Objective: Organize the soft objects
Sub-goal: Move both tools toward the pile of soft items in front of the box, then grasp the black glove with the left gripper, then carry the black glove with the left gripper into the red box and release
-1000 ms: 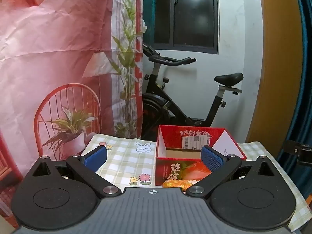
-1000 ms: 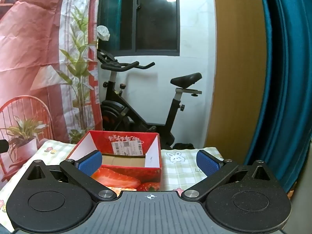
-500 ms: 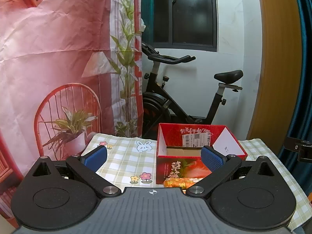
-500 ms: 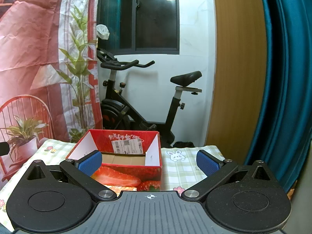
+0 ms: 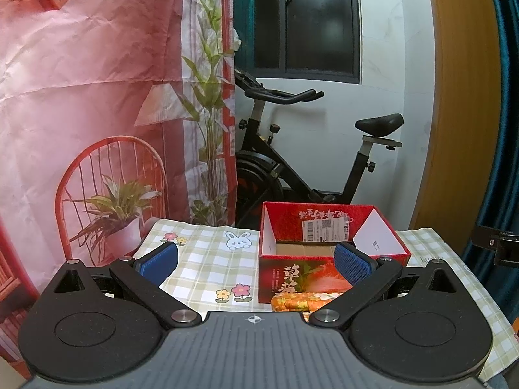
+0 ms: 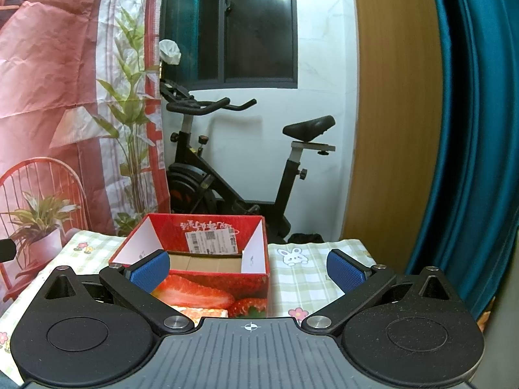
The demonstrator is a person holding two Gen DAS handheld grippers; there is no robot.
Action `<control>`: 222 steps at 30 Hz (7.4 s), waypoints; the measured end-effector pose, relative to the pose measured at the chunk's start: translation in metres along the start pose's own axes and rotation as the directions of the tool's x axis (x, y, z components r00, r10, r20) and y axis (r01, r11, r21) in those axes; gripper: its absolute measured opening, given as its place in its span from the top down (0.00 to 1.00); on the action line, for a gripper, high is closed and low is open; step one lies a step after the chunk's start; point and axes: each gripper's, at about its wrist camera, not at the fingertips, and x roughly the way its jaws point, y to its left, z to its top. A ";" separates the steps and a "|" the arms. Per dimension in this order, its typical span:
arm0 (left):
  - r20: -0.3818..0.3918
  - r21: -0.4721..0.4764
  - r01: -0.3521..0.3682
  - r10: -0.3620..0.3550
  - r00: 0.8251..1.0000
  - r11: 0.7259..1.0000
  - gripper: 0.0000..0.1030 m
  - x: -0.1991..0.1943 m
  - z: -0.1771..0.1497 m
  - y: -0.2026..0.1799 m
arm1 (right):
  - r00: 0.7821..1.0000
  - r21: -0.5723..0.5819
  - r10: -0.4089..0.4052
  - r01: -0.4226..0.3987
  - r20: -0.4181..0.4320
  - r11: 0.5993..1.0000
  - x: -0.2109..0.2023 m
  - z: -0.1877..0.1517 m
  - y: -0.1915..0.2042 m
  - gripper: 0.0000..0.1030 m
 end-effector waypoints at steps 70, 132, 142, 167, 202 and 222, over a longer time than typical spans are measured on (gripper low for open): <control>-0.121 -0.002 0.129 -0.128 0.984 0.992 0.00 0.059 -0.056 0.009 | 0.977 0.054 0.201 -0.205 0.071 0.977 0.035 -0.067 -0.014 0.00; -0.517 -0.091 0.409 -0.394 0.760 0.908 0.76 0.156 -0.181 -0.018 | 0.762 0.038 0.378 -0.422 -0.525 0.906 0.128 -0.191 0.036 0.83; -0.451 -0.057 0.369 -0.354 0.820 0.928 0.88 0.140 -0.163 -0.011 | 0.791 -0.017 0.427 -0.482 -0.438 0.876 0.105 -0.176 0.040 0.86; -0.110 0.042 0.373 -0.366 0.924 0.927 0.87 0.076 -0.099 -0.012 | 0.863 -0.109 0.493 -0.504 -0.111 0.857 0.051 -0.111 0.029 0.86; -0.150 -0.079 0.420 -0.427 0.892 0.904 0.86 0.230 0.009 -0.028 | 0.897 -0.199 0.434 -0.442 -0.084 0.875 0.231 0.009 0.020 0.85; -0.281 -0.078 0.383 -0.389 0.877 0.920 0.78 0.293 -0.004 -0.034 | 0.892 -0.088 0.390 -0.418 -0.231 0.904 0.319 -0.024 0.014 0.82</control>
